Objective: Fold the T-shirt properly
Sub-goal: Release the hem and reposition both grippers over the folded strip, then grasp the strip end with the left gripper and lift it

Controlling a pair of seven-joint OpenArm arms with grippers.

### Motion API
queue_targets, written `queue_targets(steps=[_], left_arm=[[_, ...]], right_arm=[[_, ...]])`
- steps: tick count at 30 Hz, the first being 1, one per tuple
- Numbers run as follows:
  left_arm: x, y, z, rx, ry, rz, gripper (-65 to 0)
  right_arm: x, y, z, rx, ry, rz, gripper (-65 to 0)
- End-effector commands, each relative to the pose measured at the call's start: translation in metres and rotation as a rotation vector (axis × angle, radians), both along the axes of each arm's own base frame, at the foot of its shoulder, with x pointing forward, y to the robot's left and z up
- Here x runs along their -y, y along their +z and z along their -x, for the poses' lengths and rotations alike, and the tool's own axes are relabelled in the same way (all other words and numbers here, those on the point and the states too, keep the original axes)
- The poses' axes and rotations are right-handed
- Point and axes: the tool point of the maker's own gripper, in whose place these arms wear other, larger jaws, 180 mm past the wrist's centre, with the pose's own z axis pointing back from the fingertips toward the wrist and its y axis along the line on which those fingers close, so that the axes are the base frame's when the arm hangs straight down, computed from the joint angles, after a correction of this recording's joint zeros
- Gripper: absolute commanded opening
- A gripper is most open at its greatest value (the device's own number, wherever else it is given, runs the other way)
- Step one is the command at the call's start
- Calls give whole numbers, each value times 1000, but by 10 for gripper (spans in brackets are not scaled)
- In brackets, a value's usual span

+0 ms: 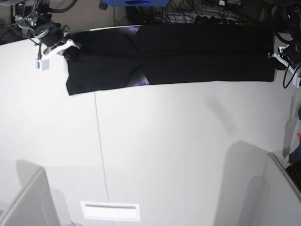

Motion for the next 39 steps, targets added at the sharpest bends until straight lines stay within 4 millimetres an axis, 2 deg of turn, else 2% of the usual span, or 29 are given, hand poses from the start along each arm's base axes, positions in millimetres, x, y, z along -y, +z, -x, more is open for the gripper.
queue_targets(steps=[1, 3, 4, 6, 8, 10, 11, 12, 13, 14, 16, 17, 23, 27, 32, 37, 39], left_arm=[[-5, 9, -4, 20, -18, -28, -650], [-5, 9, -3, 20, -15, -28, -650], [-6, 10, -3, 23, -12, -29, -601], [-5, 9, -3, 27, -4, -23, -464], [-8, 15, -4, 48, 10, -26, -362], [-3, 20, -3, 87, 35, -19, -291], [-1, 22, -3, 105, 45, -16, -288], [4, 23, -2, 118, 51, -10, -299], [10, 22, -2, 127, 57, 1, -339], [15, 20, 0, 129, 62, 11, -402], [27, 8, 4, 115, 70, 49, -635], [33, 1, 4, 96, 59, 61, -650], [40, -37, 21, -74, -8, -45, -650], [42, -52, 12, -99, 13, -62, -650], [52, -67, -16, -105, -10, -40, -650], [56, -57, -58, -24, 7, -9, -650], [57, -50, -72, 7, 7, -5, -650]], right_arm=[[4, 6, -1, 23, 3, 9, -503], [4, 6, -1, 23, 1, 10, -414], [4, 6, -1, 24, -2, 9, -393], [-1, 6, 3, 24, -15, -6, -395], [0, 11, -1, 58, -28, -5, -395], [-11, 18, -8, 134, 26, -11, -398], [-18, 22, -11, 167, 61, -19, -410], [-25, 24, -13, 192, 97, -25, -434], [-29, 24, -13, 196, 114, -22, -473], [-31, 25, -18, 205, 126, -15, -519], [-31, 20, -24, 201, 141, 14, -650], [-31, 11, -23, 176, 149, 24, -650], [-24, -32, -24, 70, 129, 22, -650], [-16, -51, -30, 31, 104, 9, -650], [-7, -67, -51, 14, 89, 30, -650], [0, -73, -76, 13, 101, 127, -650], [12, -69, -86, 26, 52, 144, -650]])
